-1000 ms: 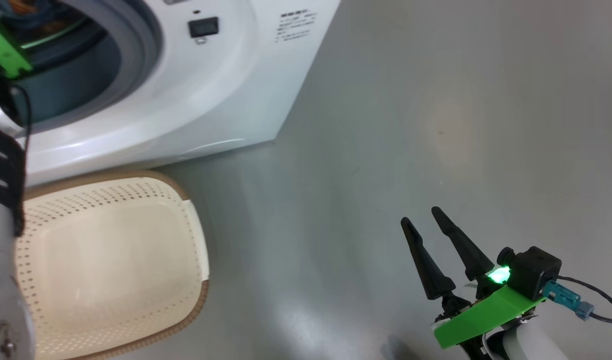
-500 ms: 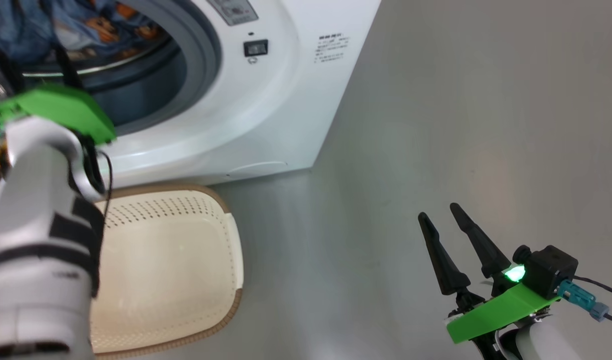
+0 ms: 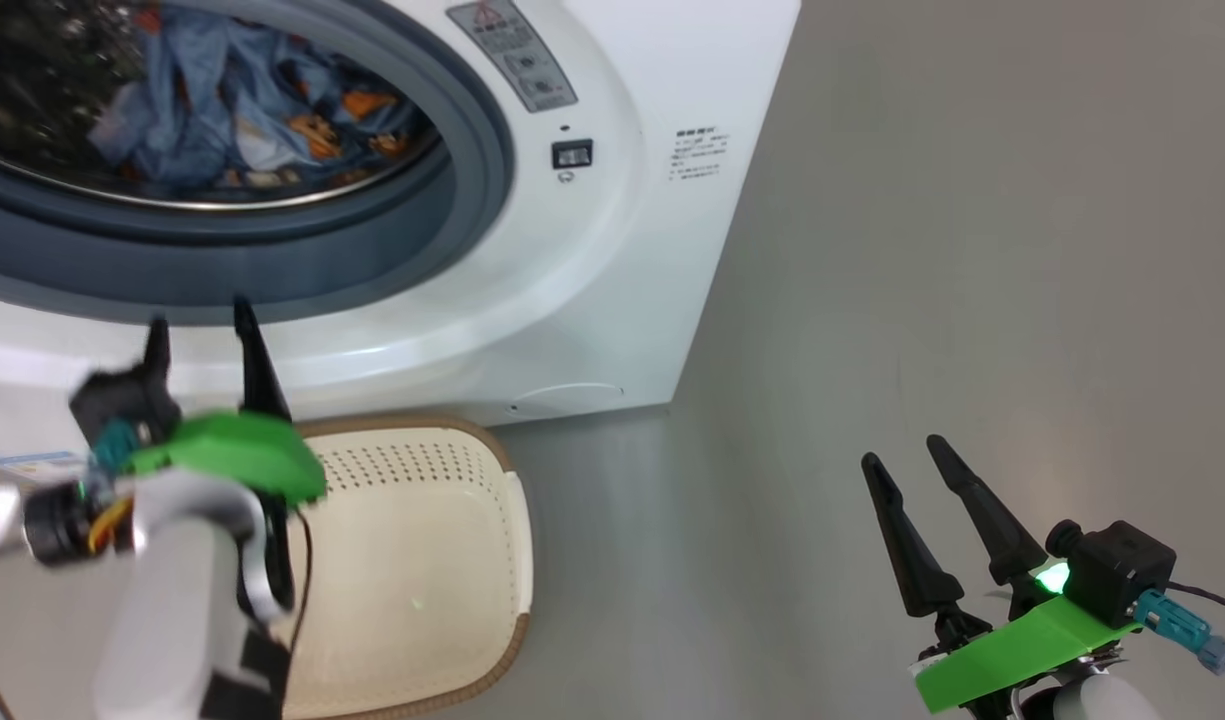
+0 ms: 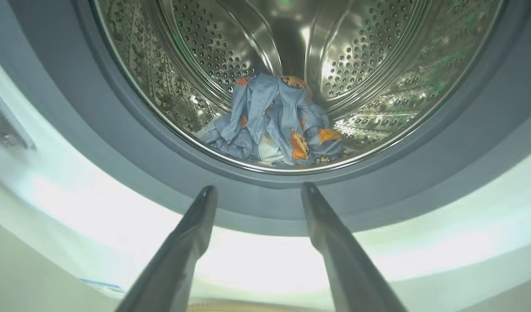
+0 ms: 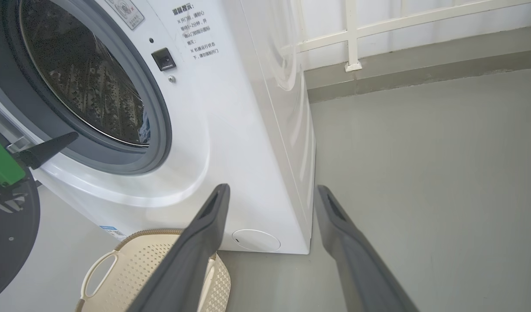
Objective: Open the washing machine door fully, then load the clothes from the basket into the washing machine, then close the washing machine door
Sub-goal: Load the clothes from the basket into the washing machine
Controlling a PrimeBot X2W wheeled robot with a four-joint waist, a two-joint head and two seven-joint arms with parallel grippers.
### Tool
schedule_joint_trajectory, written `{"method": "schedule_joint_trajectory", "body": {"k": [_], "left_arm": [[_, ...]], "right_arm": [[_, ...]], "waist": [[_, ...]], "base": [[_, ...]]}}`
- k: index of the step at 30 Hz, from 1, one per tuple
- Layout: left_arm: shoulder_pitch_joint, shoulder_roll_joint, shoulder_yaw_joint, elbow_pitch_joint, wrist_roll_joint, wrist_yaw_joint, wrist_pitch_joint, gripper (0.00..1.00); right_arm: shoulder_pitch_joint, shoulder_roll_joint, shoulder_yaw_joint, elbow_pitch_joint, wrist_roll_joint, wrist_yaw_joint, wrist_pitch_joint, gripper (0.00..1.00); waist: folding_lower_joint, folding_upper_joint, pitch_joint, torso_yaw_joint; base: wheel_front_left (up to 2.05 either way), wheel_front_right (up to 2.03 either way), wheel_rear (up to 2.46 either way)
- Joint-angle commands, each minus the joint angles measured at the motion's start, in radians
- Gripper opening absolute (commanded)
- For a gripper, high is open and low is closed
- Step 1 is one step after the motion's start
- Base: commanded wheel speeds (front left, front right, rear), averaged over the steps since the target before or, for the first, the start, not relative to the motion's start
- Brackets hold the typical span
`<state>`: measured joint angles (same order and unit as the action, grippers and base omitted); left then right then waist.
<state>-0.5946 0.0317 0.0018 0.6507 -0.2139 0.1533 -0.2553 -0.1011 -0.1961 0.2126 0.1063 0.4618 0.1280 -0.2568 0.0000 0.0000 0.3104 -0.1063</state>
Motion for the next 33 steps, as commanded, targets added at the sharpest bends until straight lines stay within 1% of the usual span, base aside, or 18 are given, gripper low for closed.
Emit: {"method": "schedule_joint_trajectory", "body": {"k": [1,2,6,15,19,23,28,33], "left_arm": [[0.073,0.022,0.018,-0.073,0.001,-0.001,-0.006,1.0],[0.073,0.022,0.018,-0.073,0.001,-0.001,-0.006,1.0],[0.2,0.019,0.001,-0.168,-0.038,-0.009,-0.006,1.0],[0.394,0.019,-0.053,-0.321,-0.071,0.026,-0.006,1.0],[0.458,0.019,-0.067,-0.388,-0.079,0.038,-0.006,1.0],[0.523,0.019,-0.072,-0.444,-0.08,0.041,-0.006,1.0],[0.609,0.019,-0.056,-0.489,-0.084,0.04,-0.006,1.0],[0.677,0.019,-0.048,-0.516,-0.084,0.029,-0.006,1.0]], "right_arm": [[0.019,-0.011,0.012,-0.029,-0.015,0.003,-0.005,1.0],[0.019,-0.011,0.012,-0.029,-0.015,0.003,-0.005,1.0],[0.035,-0.014,0.013,-0.032,-0.024,0.003,-0.005,1.0],[0.065,-0.026,0.004,-0.04,-0.039,0.003,-0.005,1.0],[0.076,-0.025,0.003,-0.043,-0.044,0.003,-0.005,1.0],[0.085,-0.018,0.005,-0.043,-0.049,0.003,-0.005,1.0],[0.112,-0.007,-0.001,-0.049,-0.062,0.003,-0.005,1.0],[0.147,-0.002,-0.015,-0.053,-0.07,0.003,-0.005,1.0]], "waist": [[0.0,0.0,-0.039,0.026],[0.0,0.0,-0.039,0.026],[0.0,0.0,-0.071,0.043],[0.0,0.0,-0.133,0.093],[0.0,0.0,-0.156,0.102],[0.0,0.0,-0.184,0.095],[0.0,0.0,-0.225,0.065],[0.0,0.0,-0.254,0.047]], "base": [[0.0,0.0,0.0],[0.0,0.0,0.0],[0.0,0.0,0.0],[0.0,0.0,0.0],[0.0,0.0,0.0],[0.0,0.0,0.0],[0.0,0.0,0.0],[0.0,0.0,0.0]]}}
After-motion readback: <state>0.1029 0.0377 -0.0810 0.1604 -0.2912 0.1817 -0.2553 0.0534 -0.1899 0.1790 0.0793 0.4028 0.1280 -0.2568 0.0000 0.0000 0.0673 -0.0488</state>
